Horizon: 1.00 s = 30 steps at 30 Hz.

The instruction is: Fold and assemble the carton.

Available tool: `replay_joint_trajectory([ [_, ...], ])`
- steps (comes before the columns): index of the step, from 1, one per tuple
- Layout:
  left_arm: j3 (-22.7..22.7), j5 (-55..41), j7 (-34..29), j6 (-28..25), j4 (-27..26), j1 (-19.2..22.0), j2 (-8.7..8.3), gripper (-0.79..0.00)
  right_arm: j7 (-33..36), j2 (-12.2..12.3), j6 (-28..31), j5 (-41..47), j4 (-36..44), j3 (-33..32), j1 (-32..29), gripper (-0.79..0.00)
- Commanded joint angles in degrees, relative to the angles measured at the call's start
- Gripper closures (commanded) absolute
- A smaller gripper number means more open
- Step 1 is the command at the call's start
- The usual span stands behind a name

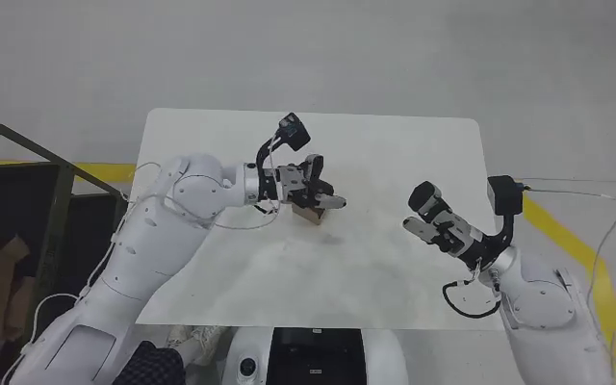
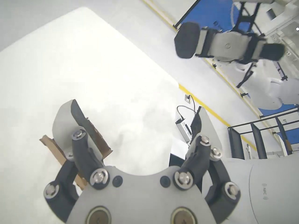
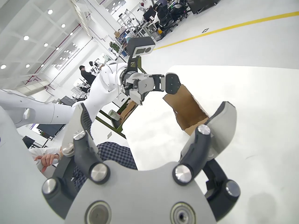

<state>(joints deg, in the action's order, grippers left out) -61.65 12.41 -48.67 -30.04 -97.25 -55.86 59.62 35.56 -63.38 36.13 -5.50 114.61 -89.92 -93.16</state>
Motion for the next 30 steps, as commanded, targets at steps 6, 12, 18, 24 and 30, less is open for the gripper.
replay_joint_trajectory([
  [6,-8.2,4.1,9.4,-7.3,3.5,-3.8,-1.23,-0.785,5.4,0.3,-3.5,2.1,-4.2,3.5,5.0,-0.785],
  [12,-14.1,9.3,12.5,-14.5,4.6,-6.9,-2.42,-0.785,9.9,0.1,-6.2,0.9,-9.9,9.4,13.7,-0.785],
  [18,-18.8,15.0,18.2,-20.8,6.0,-11.0,-3.20,-0.785,11.3,-0.6,-6.7,-0.9,-15.1,15.7,22.6,-0.785],
  [24,-22.1,13.6,19.6,-25.2,8.7,-12.1,-3.98,-0.785,4.9,-1.4,-4.4,-14.5,-17.5,20.8,28.0,-0.785],
  [30,-23.6,12.4,19.6,-27.6,11.1,-12.1,-4.62,-0.785,2.6,-2.2,-2.7,-27.2,-20.0,26.0,32.6,-0.785],
])
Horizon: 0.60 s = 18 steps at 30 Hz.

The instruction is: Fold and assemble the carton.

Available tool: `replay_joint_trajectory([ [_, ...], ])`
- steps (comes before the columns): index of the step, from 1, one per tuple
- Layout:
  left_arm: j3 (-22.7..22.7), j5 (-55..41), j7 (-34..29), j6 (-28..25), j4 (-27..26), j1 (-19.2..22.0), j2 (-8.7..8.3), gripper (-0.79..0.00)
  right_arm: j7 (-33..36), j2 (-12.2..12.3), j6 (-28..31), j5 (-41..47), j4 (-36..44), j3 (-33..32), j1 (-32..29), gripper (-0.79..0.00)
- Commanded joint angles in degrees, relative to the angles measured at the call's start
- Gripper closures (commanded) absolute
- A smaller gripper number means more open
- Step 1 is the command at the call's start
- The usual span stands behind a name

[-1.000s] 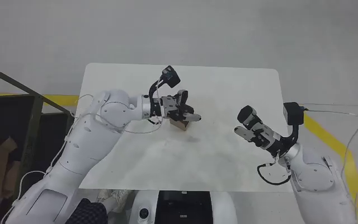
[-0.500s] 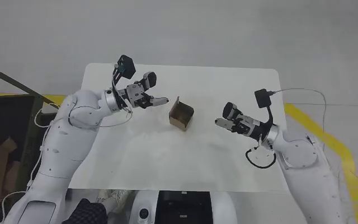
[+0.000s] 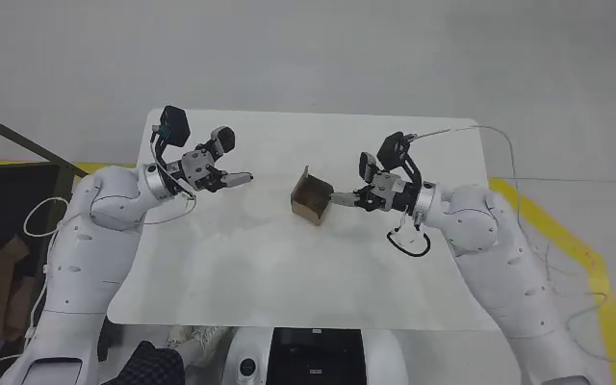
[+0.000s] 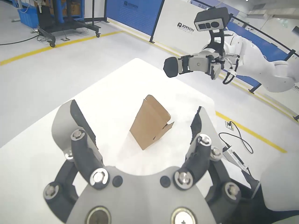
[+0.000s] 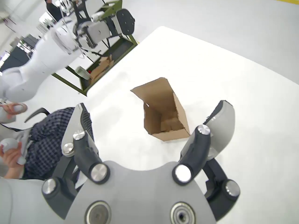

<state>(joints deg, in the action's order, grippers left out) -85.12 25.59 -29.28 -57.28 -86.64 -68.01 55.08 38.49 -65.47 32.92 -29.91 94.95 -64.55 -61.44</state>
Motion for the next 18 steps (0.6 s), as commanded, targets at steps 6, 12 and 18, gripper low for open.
replay_joint_trajectory([
  [6,0.0,-5.1,0.5,-0.7,2.3,0.4,-0.33,-0.785,-0.5,-0.1,0.7,-3.8,-0.4,0.8,1.1,-0.785],
  [12,0.0,-5.1,0.5,-0.7,2.3,0.4,-0.33,-0.785,-0.5,-0.1,0.7,-3.8,-0.4,0.8,1.1,-0.785],
  [18,0.0,-5.1,0.5,-0.7,2.3,0.4,-0.33,-0.785,2.9,0.0,12.5,3.4,-3.5,3.1,2.6,-0.785],
])
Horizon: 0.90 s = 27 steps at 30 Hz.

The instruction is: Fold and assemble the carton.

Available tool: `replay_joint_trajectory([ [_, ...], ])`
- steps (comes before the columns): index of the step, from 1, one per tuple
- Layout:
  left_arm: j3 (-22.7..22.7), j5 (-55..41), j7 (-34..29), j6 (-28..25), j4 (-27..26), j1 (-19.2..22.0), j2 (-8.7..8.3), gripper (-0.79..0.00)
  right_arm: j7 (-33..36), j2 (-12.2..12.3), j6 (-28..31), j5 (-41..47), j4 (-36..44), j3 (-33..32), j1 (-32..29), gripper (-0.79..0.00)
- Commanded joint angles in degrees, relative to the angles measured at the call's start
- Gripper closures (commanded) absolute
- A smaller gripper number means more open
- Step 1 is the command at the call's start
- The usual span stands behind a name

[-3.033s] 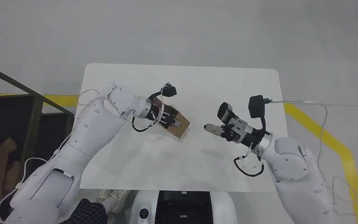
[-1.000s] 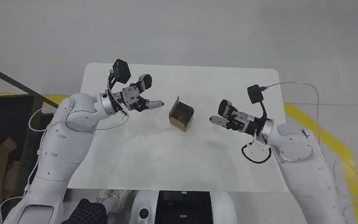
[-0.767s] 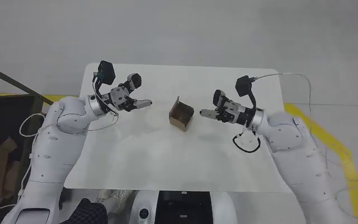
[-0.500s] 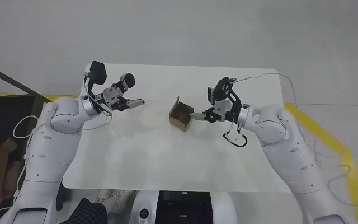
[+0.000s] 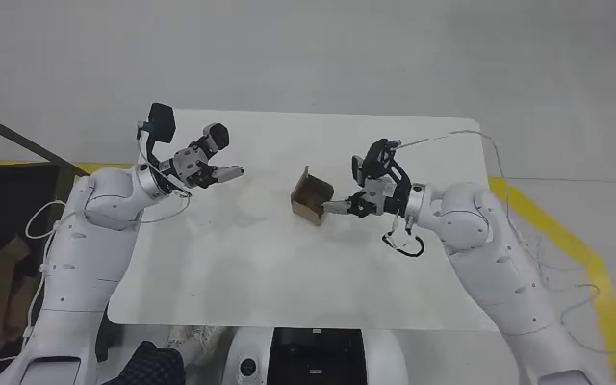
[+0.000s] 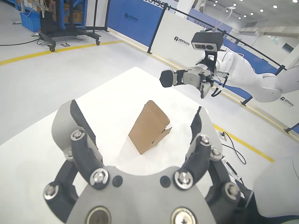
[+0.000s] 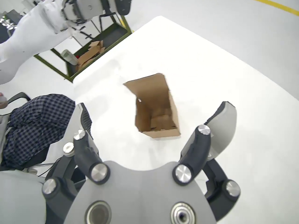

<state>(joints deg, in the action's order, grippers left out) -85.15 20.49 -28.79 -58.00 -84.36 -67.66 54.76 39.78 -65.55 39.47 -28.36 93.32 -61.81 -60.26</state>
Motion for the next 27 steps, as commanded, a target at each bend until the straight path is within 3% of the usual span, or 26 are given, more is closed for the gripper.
replay_joint_trajectory([
  [1,0.0,0.0,0.0,0.0,0.0,0.0,0.00,-0.785,1.3,0.0,8.5,2.7,-3.6,0.9,2.2,-0.785],
  [4,0.0,0.0,0.0,0.0,0.0,0.0,0.00,-0.785,-2.1,-0.6,12.4,3.6,-10.0,2.6,4.7,-0.785],
  [11,0.0,0.0,0.0,0.0,0.0,0.0,0.00,-0.785,-10.8,-2.7,11.6,-9.9,-22.1,7.9,10.9,-0.785],
  [18,0.0,0.0,0.0,0.0,0.0,0.0,0.00,-0.785,-17.4,-5.5,15.2,-15.2,-32.4,14.6,16.1,-0.785],
  [21,0.0,0.0,0.0,0.0,0.0,0.0,0.00,-0.785,-19.5,-6.3,18.5,-16.1,-34.7,16.4,17.0,-0.785],
  [27,0.0,0.0,0.0,0.0,0.0,0.0,0.00,-0.785,-21.9,-6.4,18.5,-15.4,-34.3,19.3,15.4,-0.785],
])
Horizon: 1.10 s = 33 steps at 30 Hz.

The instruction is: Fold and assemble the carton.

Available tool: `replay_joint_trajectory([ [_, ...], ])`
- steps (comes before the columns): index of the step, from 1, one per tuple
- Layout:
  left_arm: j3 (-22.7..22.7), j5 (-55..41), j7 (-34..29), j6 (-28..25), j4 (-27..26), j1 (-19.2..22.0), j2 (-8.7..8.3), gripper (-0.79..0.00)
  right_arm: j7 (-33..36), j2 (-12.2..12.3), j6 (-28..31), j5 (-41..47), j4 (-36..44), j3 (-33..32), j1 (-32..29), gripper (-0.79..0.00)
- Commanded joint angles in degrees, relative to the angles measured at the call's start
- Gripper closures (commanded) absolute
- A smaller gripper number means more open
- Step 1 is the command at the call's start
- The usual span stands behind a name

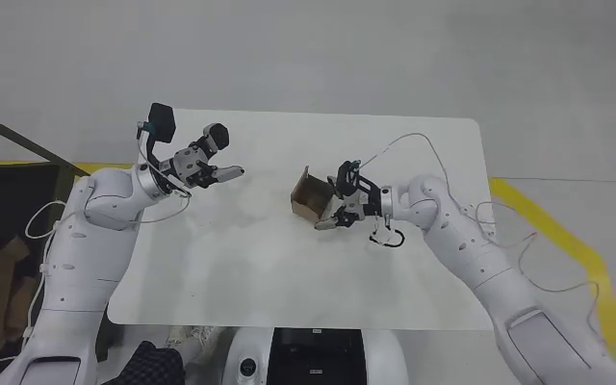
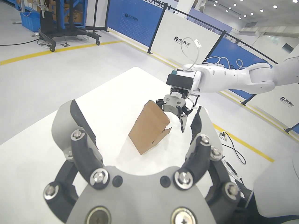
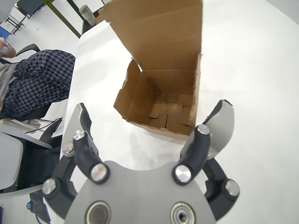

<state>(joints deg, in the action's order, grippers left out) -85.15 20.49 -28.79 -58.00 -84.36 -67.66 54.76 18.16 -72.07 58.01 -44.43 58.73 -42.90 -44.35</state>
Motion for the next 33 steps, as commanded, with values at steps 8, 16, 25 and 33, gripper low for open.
replay_joint_trajectory([
  [8,0.0,0.0,0.0,0.0,0.0,0.0,0.00,-0.785,1.5,2.5,0.0,3.7,8.1,2.9,-5.5,-0.785],
  [16,0.0,0.0,0.0,0.0,0.0,0.0,0.00,-0.785,6.5,6.0,0.0,8.5,18.9,2.8,-12.0,-0.785],
  [25,0.0,0.0,0.0,0.0,0.0,0.0,0.00,-0.785,10.4,9.0,-14.6,6.5,25.6,-7.0,-13.8,-0.785],
  [33,0.0,0.0,0.0,0.0,0.0,0.0,0.00,-0.785,14.2,8.4,-22.3,8.2,28.4,-6.9,-11.1,-0.785],
])
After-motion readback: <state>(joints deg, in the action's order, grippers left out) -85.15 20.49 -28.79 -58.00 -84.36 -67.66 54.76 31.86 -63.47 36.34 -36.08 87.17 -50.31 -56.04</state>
